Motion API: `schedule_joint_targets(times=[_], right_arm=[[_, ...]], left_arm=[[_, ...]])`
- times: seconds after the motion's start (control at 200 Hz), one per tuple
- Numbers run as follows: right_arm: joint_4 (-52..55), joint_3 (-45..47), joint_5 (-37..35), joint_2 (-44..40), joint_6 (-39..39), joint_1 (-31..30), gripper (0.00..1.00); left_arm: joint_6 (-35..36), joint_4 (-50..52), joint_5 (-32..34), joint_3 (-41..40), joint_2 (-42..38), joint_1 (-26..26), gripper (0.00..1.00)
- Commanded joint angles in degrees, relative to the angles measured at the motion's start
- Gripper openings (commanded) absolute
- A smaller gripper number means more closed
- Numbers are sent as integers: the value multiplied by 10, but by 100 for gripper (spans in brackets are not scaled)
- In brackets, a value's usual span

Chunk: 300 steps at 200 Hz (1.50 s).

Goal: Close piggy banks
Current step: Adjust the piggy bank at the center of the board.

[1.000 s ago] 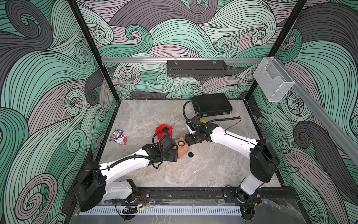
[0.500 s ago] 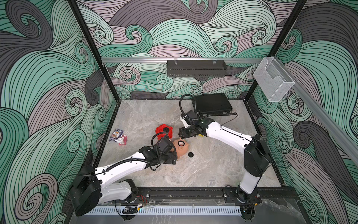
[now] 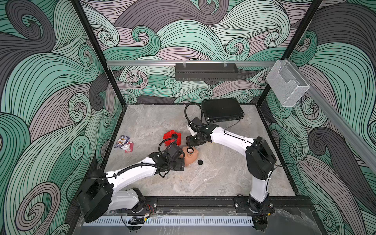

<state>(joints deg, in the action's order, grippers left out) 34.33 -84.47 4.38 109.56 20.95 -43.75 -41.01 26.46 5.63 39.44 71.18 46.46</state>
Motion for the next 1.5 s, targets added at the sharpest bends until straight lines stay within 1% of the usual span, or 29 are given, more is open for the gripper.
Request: schedule_joint_targets(times=[0.0,0.375,0.68,0.866,1.036,1.156,1.296,1.496], right_arm=[[21,9,-29,-12,-10,1,56],[33,37,-50,-34,-12,3,56],[35,50,-51,-49,-11,15,57],[35,37,-44,-43,-16,24,58],[32,20,-26,-25,-22,25,58],[28,13,-14,-13,-20,25,58],[28,8,-10,-6,-18,25,58],[28,10,-10,-7,-19,25,58]], left_arm=[[-11,-5,18,14,8,-9,84],[-14,-11,21,16,15,-36,84],[-14,-1,20,19,-7,-52,84],[-20,8,-26,-2,-32,-52,82],[-23,-41,-90,-65,-81,-49,79],[-33,-68,-124,-92,-96,-43,78],[-37,-95,-136,-98,-85,-32,78],[-26,-101,-128,-65,-35,-29,77]])
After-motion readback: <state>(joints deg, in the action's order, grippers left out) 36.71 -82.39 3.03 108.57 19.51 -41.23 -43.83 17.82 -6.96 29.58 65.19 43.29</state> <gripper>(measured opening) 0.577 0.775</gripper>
